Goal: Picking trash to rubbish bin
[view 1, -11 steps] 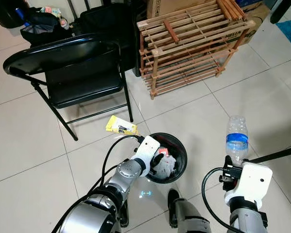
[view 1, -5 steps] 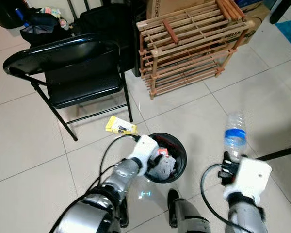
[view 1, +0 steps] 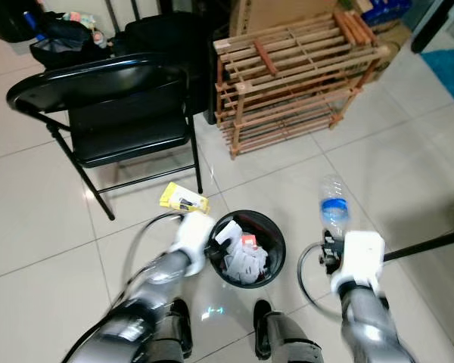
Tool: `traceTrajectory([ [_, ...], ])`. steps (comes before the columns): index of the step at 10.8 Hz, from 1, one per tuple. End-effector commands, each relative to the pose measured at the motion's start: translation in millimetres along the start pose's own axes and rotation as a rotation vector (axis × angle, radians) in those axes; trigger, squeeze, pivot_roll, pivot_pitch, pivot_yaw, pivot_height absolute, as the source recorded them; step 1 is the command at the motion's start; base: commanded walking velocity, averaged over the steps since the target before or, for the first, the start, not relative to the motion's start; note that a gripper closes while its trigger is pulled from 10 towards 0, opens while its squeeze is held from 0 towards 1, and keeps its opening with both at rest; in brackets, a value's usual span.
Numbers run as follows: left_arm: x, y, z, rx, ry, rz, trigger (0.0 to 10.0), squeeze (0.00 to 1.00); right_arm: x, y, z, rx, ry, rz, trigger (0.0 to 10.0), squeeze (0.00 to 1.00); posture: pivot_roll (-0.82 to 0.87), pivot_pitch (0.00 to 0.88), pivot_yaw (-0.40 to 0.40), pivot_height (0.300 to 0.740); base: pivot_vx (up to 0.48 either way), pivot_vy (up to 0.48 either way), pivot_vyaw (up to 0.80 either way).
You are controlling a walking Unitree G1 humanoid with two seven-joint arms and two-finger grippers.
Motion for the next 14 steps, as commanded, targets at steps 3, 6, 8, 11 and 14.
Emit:
traceTrajectory([
  [3,-27.9,-10.3,-4.5,0.000,-0.083,-0.005,10.0,1.00,24.4,-25.4,-6.0,-0.044,0.091,-0.089,10.0,0.00,0.19,0.305,-0.060,0.740,0.000,0.000,0.00],
  [6,-61.4,-8.2,1.0,0.037,-0.231,-0.053,10.0,1.00,48.6,-39.6,-20.6,-0.108,0.187,-0.147,10.0,0.00,0.26,0.320,-0.066,0.740,0.000,0.000,0.00],
  [8,-73.0,-10.8,-5.0,0.034,-0.238,-0.113,10.0,0.44,54.7,-49.8,-23.8,-0.105,0.205,-0.190,10.0,0.00,0.28,0.327,-0.060,0.740,0.000,0.000,0.00],
  [11,-107.0,-32.9,-12.0,0.047,-0.247,-0.289,10.0,0.00,61.5,-56.1,-35.9,-0.099,0.221,-0.222,10.0,0.00,0.32,0.358,-0.033,0.740,0.000,0.000,0.00],
  [14,-124.0,-42.6,-18.7,0.045,-0.250,-0.363,10.0,0.00,61.9,-61.7,-47.8,-0.106,0.241,-0.250,10.0,0.00,0.36,0.370,-0.019,0.740,0.000,0.000,0.00],
])
Point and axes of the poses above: a point about 5 cm out from each wrist's last joint towards the gripper, its own x axis pointing out of the wrist towards the gripper, its own y axis along the axis of the wrist's last joint, z = x × y, the point moved 3 cm from there along x, pointing out of the wrist towards the gripper, and after that the axes turned 4 degrees about x, right-handed, at the moved point
